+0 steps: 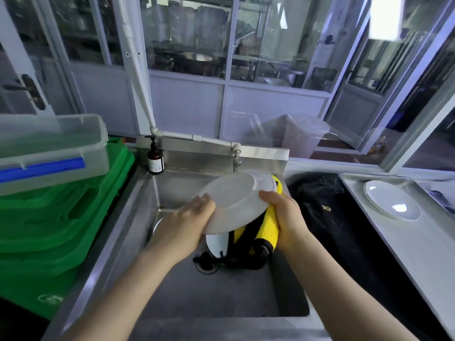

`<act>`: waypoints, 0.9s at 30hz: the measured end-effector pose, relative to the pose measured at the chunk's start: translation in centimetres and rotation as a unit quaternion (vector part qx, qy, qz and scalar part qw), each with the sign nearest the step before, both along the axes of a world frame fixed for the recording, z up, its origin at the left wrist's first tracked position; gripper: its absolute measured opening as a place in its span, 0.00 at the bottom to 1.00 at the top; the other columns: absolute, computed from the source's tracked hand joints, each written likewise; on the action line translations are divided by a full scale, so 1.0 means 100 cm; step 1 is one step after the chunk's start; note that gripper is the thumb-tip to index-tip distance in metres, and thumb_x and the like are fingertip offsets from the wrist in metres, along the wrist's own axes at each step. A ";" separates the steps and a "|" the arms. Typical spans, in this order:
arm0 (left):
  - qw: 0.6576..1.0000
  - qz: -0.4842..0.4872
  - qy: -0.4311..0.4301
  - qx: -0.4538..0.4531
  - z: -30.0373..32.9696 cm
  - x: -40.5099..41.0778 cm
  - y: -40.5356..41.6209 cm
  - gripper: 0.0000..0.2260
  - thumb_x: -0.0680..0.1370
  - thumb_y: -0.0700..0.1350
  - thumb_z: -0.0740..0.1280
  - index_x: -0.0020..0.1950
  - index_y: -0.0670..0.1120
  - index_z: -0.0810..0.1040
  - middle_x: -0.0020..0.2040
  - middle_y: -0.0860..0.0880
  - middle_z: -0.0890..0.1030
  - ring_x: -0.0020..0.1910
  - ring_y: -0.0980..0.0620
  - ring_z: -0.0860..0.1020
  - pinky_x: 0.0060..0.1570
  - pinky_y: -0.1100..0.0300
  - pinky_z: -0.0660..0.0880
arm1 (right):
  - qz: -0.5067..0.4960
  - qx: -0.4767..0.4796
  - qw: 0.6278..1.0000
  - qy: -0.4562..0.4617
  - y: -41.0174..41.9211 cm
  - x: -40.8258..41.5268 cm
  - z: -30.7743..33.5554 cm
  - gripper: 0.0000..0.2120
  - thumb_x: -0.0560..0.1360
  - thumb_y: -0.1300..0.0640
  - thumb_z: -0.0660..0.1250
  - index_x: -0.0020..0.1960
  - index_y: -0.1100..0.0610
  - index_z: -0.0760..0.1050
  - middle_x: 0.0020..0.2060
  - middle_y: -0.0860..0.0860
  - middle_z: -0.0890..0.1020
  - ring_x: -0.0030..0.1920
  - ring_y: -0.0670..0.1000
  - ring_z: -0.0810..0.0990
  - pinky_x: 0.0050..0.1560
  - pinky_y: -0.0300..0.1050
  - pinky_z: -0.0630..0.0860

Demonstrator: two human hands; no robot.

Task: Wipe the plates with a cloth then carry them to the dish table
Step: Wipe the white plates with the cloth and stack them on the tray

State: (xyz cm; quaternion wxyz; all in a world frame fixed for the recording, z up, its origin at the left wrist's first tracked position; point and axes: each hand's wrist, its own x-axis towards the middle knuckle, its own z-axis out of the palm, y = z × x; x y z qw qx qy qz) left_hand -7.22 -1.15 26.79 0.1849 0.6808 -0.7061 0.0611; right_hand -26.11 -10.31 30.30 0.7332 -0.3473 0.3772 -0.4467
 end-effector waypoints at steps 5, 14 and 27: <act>0.911 0.100 0.398 -0.033 -0.008 0.011 0.001 0.32 0.71 0.35 0.74 0.70 0.52 0.65 0.66 0.58 0.70 0.63 0.55 0.71 0.56 0.63 0.71 | 0.006 -0.037 0.998 -0.041 0.001 -0.002 -0.001 0.13 0.71 0.68 0.67 0.50 0.54 0.81 0.46 0.60 0.84 0.43 0.61 0.84 0.37 0.55 0.80; 0.341 0.021 0.940 0.002 0.003 0.011 0.014 0.15 0.72 0.55 0.65 0.45 0.47 0.86 0.40 0.49 0.85 0.35 0.52 0.84 0.25 0.62 0.79 | 0.103 -0.010 0.992 -0.073 -0.005 -0.004 -0.001 0.26 0.69 0.59 0.71 0.66 0.60 0.73 0.59 0.65 0.78 0.58 0.67 0.78 0.56 0.63 0.76; 0.617 -0.018 0.782 -0.088 0.026 0.011 0.016 0.06 0.70 0.42 0.69 0.37 0.50 0.85 0.35 0.51 0.84 0.34 0.55 0.82 0.25 0.63 0.76 | -0.044 -0.466 0.749 0.468 -0.014 -0.003 -0.015 0.18 0.81 0.51 0.57 0.71 0.45 0.68 0.61 0.40 0.71 0.57 0.40 0.69 0.53 0.35 0.66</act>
